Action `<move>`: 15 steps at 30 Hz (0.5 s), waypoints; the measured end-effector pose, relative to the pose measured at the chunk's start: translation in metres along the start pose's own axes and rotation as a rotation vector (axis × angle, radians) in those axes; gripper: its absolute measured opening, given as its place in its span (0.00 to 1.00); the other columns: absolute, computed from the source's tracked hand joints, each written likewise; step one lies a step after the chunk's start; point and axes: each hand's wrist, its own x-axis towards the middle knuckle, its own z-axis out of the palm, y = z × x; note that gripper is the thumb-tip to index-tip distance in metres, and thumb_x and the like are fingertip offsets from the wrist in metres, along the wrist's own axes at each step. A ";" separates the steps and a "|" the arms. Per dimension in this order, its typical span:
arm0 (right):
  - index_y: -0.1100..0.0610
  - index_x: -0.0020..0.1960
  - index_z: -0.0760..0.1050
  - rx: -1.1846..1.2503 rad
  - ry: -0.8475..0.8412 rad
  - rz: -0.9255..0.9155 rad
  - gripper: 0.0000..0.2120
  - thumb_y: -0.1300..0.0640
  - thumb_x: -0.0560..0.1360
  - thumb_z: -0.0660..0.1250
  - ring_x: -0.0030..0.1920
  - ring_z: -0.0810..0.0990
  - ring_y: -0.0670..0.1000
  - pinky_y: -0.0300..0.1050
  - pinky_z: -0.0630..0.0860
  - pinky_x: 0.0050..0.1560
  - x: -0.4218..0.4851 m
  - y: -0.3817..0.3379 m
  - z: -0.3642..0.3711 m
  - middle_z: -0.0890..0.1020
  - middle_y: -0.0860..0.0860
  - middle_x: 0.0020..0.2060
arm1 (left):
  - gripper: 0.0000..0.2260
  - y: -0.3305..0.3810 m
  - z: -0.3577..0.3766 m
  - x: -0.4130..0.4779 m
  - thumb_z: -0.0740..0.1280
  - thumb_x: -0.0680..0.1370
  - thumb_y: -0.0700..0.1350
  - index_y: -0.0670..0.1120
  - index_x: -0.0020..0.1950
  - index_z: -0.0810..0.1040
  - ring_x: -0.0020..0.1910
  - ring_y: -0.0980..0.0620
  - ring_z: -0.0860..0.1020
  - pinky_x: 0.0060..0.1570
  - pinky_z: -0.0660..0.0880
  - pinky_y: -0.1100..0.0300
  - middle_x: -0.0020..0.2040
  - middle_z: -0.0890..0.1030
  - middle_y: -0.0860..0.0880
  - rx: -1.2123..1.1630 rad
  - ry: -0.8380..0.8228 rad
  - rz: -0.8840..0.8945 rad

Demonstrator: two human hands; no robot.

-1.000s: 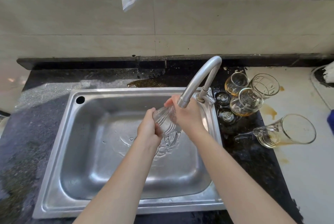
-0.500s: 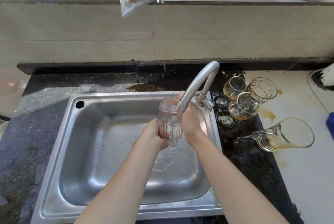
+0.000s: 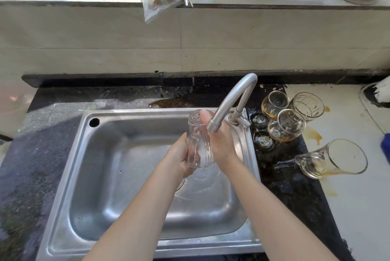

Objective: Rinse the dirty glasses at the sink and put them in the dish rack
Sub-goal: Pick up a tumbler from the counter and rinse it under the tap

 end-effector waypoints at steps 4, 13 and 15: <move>0.56 0.33 0.67 0.038 -0.095 0.007 0.17 0.46 0.73 0.66 0.32 0.69 0.44 0.35 0.68 0.36 0.001 -0.011 -0.007 0.70 0.46 0.28 | 0.11 0.004 -0.009 0.006 0.64 0.79 0.44 0.47 0.37 0.72 0.13 0.61 0.64 0.14 0.63 0.72 0.21 0.72 0.53 -0.014 -0.009 -0.084; 0.56 0.38 0.72 0.142 0.351 0.151 0.13 0.53 0.78 0.56 0.37 0.73 0.52 0.50 0.71 0.42 0.003 0.009 0.010 0.74 0.52 0.32 | 0.07 -0.011 -0.004 -0.002 0.70 0.74 0.43 0.43 0.37 0.77 0.18 0.58 0.73 0.20 0.74 0.68 0.33 0.78 0.50 -0.298 0.028 0.021; 0.56 0.38 0.73 0.189 0.368 0.204 0.15 0.50 0.76 0.54 0.39 0.74 0.53 0.48 0.72 0.43 0.000 0.004 0.009 0.76 0.53 0.34 | 0.10 -0.013 -0.003 -0.005 0.68 0.77 0.46 0.43 0.37 0.78 0.18 0.58 0.75 0.22 0.75 0.68 0.29 0.79 0.50 -0.268 -0.017 0.068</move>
